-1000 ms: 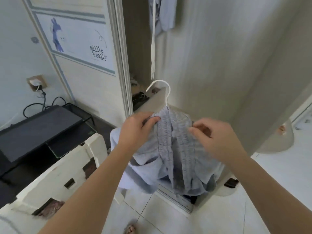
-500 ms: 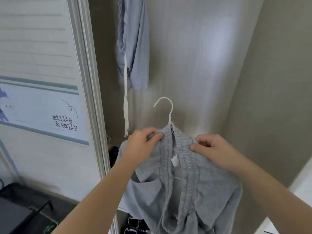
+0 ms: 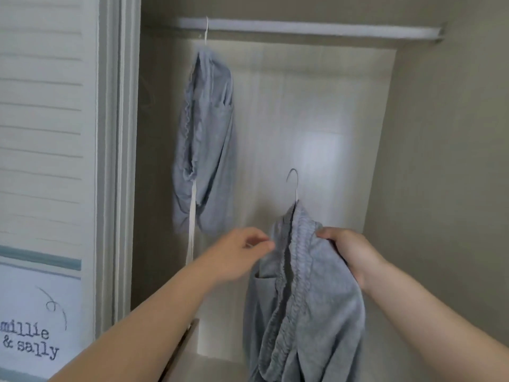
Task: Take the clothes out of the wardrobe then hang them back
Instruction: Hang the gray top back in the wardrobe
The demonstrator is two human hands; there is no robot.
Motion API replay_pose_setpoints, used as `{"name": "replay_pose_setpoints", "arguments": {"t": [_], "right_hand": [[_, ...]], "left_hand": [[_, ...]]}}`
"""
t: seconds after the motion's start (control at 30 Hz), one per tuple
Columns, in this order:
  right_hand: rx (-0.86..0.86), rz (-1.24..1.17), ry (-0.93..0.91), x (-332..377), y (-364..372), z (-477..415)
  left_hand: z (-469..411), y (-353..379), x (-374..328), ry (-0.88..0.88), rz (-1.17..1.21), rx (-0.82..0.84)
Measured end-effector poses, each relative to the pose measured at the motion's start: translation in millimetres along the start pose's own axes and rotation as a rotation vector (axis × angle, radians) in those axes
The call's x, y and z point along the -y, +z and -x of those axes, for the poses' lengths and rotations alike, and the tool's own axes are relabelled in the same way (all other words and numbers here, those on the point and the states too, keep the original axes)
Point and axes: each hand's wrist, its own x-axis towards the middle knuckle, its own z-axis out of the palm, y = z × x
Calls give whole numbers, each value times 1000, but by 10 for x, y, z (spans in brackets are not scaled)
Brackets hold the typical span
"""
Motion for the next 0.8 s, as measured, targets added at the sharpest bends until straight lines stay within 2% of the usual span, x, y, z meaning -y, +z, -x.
{"name": "replay_pose_setpoints", "arguments": {"t": [0.2,0.37,0.57,0.7,0.8], "right_hand": [[163,-94,-179,720,145,-601],[190,-157,-410,1432,320,-1012],[142,-156,-700,2344,509,-1366],[127,-169,-811,2930,608,-1522],[107,-177,-834,3258,686,-1620]], "left_hand": [[-561,-292,-648,73,3,34],[-933,-542,-1242,97,-272,2],[-1589,-870,-1698,190,-448,-368],[-1959,-1088,-1960,223,-678,-608],[-2121,-1228,-2096,220,-890,-712]]}}
